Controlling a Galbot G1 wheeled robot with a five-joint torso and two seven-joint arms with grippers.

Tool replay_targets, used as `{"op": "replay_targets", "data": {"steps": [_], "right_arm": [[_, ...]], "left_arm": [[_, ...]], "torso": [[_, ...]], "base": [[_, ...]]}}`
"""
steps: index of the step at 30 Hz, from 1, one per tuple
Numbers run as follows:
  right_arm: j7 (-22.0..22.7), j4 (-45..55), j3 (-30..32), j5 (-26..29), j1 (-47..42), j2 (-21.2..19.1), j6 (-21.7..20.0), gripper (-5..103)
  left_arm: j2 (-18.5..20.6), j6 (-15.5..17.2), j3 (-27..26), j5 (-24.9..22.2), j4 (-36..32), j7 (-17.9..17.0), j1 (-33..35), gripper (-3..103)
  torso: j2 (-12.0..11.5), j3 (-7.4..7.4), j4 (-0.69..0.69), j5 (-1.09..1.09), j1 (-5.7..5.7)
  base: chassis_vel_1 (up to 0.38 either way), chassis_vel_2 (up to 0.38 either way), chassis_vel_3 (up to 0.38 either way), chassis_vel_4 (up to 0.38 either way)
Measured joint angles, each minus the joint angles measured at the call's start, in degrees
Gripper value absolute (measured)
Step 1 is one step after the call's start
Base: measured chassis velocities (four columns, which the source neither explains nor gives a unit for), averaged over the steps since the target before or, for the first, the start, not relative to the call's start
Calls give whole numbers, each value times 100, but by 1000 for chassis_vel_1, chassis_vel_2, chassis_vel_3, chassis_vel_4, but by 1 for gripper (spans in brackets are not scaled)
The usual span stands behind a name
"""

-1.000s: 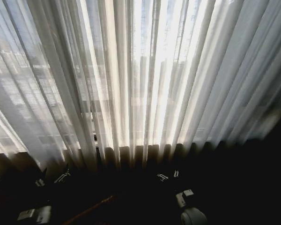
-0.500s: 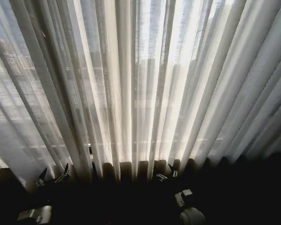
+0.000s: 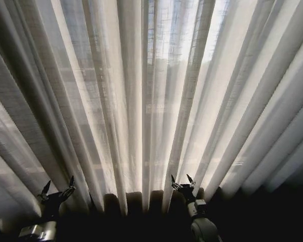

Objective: Open the curtains by pulling them apart, changing their state from closed to fully open.

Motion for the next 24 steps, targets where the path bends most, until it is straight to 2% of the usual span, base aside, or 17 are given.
{"op": "replay_targets", "data": {"steps": [9, 17, 22, 24], "right_arm": [[60, -535, -413, 9, 670, -72, -19, 100], [149, -1477, -742, -57, 1525, 134, -3, 100], [193, -1645, -761, -79, 1646, 178, 26, 102], [169, -1758, -746, -126, 1694, 192, 129, 92]], "left_arm": [[0, 0, 0, 0, -1, 0, 1, 100], [0, 0, 0, 0, 0, -1, -1, 100], [0, 0, 0, 0, 0, -1, -1, 100], [0, 0, 0, 0, 0, 0, -1, 100]], "torso": [[1, 2, 0, 2, 3], [-3, 4, 1, -1, 9], [-2, 3, 0, 1, 6], [-2, 3, 0, 1, 6]], "base": [[32, -40, -31, 43], [2, 11, 7, -21], [0, 0, 0, 0], [0, 0, 0, 0]]}}
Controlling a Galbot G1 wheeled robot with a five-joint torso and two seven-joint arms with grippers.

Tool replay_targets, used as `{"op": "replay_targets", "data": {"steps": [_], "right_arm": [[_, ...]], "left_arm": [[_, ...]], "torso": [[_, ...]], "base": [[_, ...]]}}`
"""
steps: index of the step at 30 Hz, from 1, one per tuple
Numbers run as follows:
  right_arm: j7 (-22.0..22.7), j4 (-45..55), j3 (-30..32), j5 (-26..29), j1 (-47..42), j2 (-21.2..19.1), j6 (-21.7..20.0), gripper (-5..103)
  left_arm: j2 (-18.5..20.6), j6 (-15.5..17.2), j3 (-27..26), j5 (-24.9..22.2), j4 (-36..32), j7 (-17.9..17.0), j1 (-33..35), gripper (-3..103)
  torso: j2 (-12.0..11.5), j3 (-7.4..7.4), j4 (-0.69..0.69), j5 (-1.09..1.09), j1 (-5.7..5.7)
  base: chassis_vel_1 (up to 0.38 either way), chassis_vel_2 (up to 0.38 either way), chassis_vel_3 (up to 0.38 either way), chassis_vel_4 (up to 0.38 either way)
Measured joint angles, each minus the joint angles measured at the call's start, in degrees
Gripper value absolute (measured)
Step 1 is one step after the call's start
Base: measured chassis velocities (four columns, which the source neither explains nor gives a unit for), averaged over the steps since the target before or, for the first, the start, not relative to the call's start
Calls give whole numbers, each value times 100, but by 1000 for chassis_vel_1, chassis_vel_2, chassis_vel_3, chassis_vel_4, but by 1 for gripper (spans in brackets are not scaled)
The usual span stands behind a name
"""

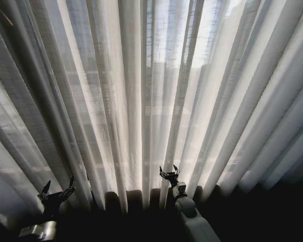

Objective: Open the curtains by pulling them apart, changing their state from closed to fully open.

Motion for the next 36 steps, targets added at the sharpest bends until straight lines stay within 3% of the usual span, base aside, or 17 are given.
{"op": "replay_targets", "data": {"steps": [1, 4, 7, 8, 11, 13, 17, 20, 22, 24, 25, 36], "right_arm": [[0, 0, 0, 0, 0, 0, 0, 92], [-43, -55, 36, -15, 39, 17, 68, 76], [-48, -55, 56, -6, 50, 25, 80, 76], [-49, -55, 68, 1, 51, 31, 82, 65], [-54, -52, 78, 16, 53, 37, 91, 48], [-55, -52, 78, 19, 54, 37, 93, 48], [-72, -51, 59, 25, 75, 34, 101, 27], [-85, -48, 47, 28, 78, 39, 111, 21], [-93, -47, 44, 29, 78, 54, 113, 10], [-96, -48, 44, 39, 78, 62, 117, 10], [-110, -49, 46, 107, 78, 78, 129, 2], [-474, -73, 150, 386, 42, 66, 260, 0]], "left_arm": [[0, 0, 0, 0, 0, 0, 0, 100], [0, 0, 0, 0, 0, 0, 0, 100], [0, 0, 0, 0, 0, 0, 0, 100], [0, 0, 0, 0, 0, 0, 0, 100], [0, 0, 0, 0, 0, 0, 0, 100], [0, 0, 0, 0, 0, 0, 0, 100], [0, 0, 0, 0, 0, 0, 0, 100], [0, 0, 0, 0, 0, 0, 0, 100], [0, 0, 0, 0, 0, 0, 0, 100], [0, 0, 0, 0, 0, 0, 0, 100], [0, 0, 0, 0, 0, 0, 0, 100], [0, 0, 0, 0, 0, 0, 0, 100]], "torso": [[0, 0, 0, 0, 0], [0, 0, 1, -1, 0], [0, 0, 1, -1, 1], [0, 0, 0, -1, 1], [0, 0, 0, 0, 0], [0, 0, 0, 0, 0], [0, 0, 0, -1, 0], [0, 0, 0, -1, 1], [0, 0, 0, -1, 0], [1, 0, 0, -1, 0], [0, 0, 0, 0, 0], [0, 0, 0, 0, 0]], "base": [[0, 0, 0, 0], [0, 0, 0, 0], [0, 0, 0, 0], [0, 0, 0, 0], [0, 0, 0, 0], [0, 0, 0, 0], [0, 0, 0, 0], [0, 0, 0, 0], [0, 0, 0, 0], [0, 0, 0, 0], [0, 0, 0, 0], [0, 0, 0, 0]]}}
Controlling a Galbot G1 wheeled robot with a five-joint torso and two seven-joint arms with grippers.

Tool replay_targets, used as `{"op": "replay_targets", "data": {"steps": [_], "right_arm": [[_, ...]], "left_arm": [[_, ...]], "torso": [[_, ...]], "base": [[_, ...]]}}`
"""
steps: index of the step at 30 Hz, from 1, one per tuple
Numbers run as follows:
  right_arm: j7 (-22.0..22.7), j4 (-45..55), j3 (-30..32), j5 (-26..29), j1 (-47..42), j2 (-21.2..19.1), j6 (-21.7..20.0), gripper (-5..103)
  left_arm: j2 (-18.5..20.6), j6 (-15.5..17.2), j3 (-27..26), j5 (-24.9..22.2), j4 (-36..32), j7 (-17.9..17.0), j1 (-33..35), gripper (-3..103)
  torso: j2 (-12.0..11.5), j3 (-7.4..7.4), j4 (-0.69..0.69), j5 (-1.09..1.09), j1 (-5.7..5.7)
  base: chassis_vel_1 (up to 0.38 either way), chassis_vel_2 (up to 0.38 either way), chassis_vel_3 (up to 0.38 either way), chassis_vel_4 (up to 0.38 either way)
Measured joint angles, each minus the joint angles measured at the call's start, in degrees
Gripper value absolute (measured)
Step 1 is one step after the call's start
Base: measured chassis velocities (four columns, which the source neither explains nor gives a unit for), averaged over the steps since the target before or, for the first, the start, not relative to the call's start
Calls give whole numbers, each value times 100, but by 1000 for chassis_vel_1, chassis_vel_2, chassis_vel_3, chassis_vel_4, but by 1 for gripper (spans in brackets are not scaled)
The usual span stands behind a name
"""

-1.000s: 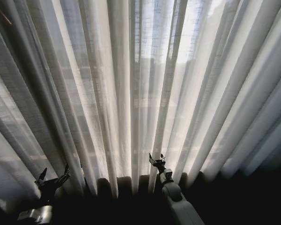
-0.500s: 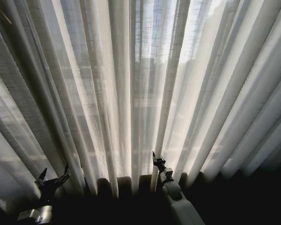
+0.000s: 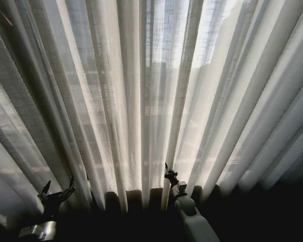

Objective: Open the curtains by pulling them apart, changing their state from closed to fully open.

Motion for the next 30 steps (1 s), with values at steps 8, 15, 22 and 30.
{"op": "replay_targets", "data": {"steps": [8, 15, 22, 30], "right_arm": [[-166, 21, 7, 48, 4, -25, -68, 0], [-288, 4, 13, 126, 6, -26, -91, 0], [-379, -61, 13, 152, 32, 0, -84, 0], [-489, -164, 7, 165, 107, 17, -62, 0]], "left_arm": [[0, 0, 0, 0, 0, 0, 0, 100], [0, 0, 0, 0, 0, -1, 0, 100], [0, 0, 0, 0, 0, -1, 0, 100], [0, 0, 0, 0, 0, -1, 0, 100]], "torso": [[0, 0, 1, 0, 0], [0, 0, 1, 0, 0], [0, 0, 0, 0, 0], [0, 0, 0, 0, 0]], "base": [[-27, -25, 31, 33], [-156, -161, 170, 151], [-265, -288, 257, 259], [-328, -314, 335, 330]]}}
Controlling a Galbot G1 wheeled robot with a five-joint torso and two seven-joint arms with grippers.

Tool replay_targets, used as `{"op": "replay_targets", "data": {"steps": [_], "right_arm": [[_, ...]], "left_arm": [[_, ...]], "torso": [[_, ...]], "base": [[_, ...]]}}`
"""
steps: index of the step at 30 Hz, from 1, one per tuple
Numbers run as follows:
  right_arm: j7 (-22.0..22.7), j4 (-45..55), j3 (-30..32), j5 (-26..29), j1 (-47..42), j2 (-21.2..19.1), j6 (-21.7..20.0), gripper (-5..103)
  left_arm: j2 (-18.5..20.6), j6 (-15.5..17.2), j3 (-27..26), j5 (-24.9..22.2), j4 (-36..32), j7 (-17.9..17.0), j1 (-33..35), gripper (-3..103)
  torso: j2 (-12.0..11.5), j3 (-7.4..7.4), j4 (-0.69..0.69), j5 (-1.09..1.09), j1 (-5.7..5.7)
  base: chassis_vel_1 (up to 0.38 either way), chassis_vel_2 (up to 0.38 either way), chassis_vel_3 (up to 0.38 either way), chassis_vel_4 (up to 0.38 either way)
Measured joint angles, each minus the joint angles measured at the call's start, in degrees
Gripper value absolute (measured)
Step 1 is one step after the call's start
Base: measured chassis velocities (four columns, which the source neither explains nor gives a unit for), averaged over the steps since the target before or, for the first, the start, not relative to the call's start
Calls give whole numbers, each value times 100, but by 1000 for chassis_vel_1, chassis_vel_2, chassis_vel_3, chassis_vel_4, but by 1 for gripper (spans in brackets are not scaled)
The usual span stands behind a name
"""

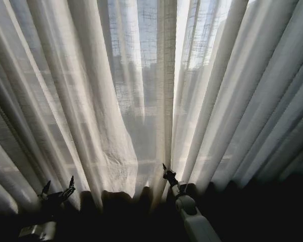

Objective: Open the curtains by pulling them apart, changing their state from closed to fully open.

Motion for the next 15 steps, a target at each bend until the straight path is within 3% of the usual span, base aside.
{"op": "replay_targets", "data": {"steps": [15], "right_arm": [[-40, -97, -24, 34, 74, 13, 8, 0]], "left_arm": [[0, 0, 0, 0, 0, 0, 0, 100]], "torso": [[0, 0, 1, -1, 0]], "base": [[-360, -352, 351, 362]]}}
